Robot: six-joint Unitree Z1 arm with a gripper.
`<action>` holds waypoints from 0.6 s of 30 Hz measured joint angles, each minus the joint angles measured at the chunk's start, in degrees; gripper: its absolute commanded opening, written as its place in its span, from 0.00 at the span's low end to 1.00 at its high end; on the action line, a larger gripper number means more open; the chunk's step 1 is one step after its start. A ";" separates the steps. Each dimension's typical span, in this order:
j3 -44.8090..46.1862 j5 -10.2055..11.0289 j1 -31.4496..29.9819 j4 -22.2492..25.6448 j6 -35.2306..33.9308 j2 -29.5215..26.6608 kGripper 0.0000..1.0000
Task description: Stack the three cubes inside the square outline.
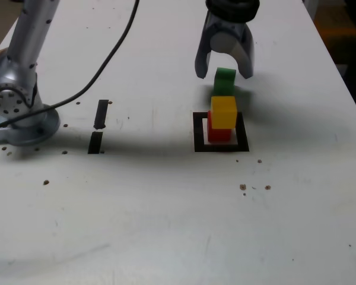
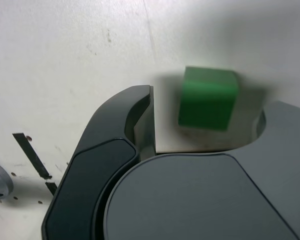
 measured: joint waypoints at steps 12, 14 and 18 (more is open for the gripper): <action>0.19 -1.83 0.15 -3.52 3.77 4.67 0.54; 0.07 -1.82 0.34 -3.90 3.83 4.67 0.50; 0.66 -1.67 0.46 -5.52 3.93 4.55 0.43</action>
